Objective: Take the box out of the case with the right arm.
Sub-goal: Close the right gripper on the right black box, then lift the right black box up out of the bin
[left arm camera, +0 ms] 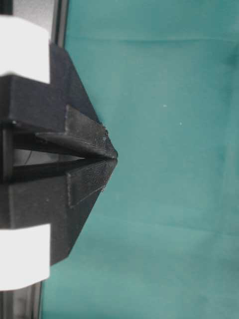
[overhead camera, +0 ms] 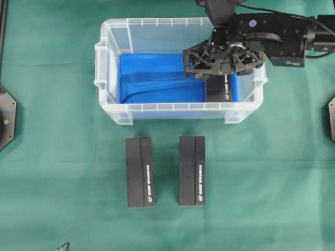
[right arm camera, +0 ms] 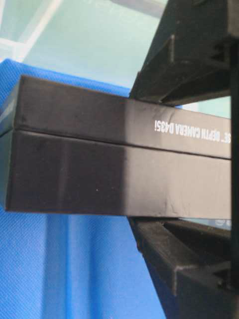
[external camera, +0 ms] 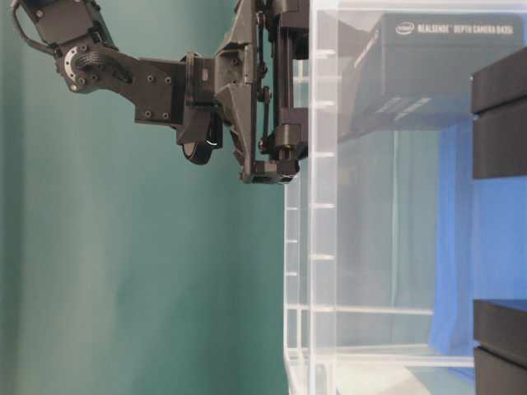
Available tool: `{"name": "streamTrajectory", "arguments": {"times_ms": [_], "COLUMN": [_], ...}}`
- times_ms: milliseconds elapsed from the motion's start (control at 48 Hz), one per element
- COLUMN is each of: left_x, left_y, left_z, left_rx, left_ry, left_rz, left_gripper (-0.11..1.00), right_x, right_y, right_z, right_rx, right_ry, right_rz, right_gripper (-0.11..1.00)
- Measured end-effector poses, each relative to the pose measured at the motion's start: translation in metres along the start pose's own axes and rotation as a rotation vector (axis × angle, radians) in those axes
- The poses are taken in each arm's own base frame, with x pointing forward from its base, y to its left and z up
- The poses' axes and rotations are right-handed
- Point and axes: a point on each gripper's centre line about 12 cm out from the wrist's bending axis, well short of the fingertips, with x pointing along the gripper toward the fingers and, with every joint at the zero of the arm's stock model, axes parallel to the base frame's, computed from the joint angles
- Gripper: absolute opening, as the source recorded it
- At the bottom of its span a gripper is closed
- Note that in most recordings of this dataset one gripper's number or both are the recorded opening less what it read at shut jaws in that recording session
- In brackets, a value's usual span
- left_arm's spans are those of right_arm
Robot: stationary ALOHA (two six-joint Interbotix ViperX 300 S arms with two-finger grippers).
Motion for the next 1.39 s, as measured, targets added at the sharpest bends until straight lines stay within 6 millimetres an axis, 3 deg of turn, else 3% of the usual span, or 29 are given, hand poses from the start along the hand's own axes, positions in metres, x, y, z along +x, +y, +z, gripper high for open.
{"name": "streamTrajectory", "arguments": {"times_ms": [479,728,1249,1394], "left_x": [-0.001,-0.001,-0.003,-0.003], "left_y": [0.000,0.000,0.000,0.000], "left_z": [0.000,-0.001,-0.002,-0.002], "left_rx": [0.001,0.003,0.002,0.003], "left_ry": [-0.003,-0.005,-0.012,-0.012], "left_rz": [0.000,0.000,-0.003,-0.002], "left_gripper": [0.00,0.00,0.00,0.00], "right_x": [-0.001,-0.012,-0.119,-0.141], "right_y": [0.004,0.003,0.002,0.002], "right_z": [0.000,0.001,0.009,0.011], "right_rx": [0.006,0.025,0.031,0.029], "right_ry": [-0.001,0.003,-0.029,-0.038], "right_rz": [0.023,-0.014,-0.018,-0.026], "right_gripper": [0.65,0.65,0.65,0.65]}}
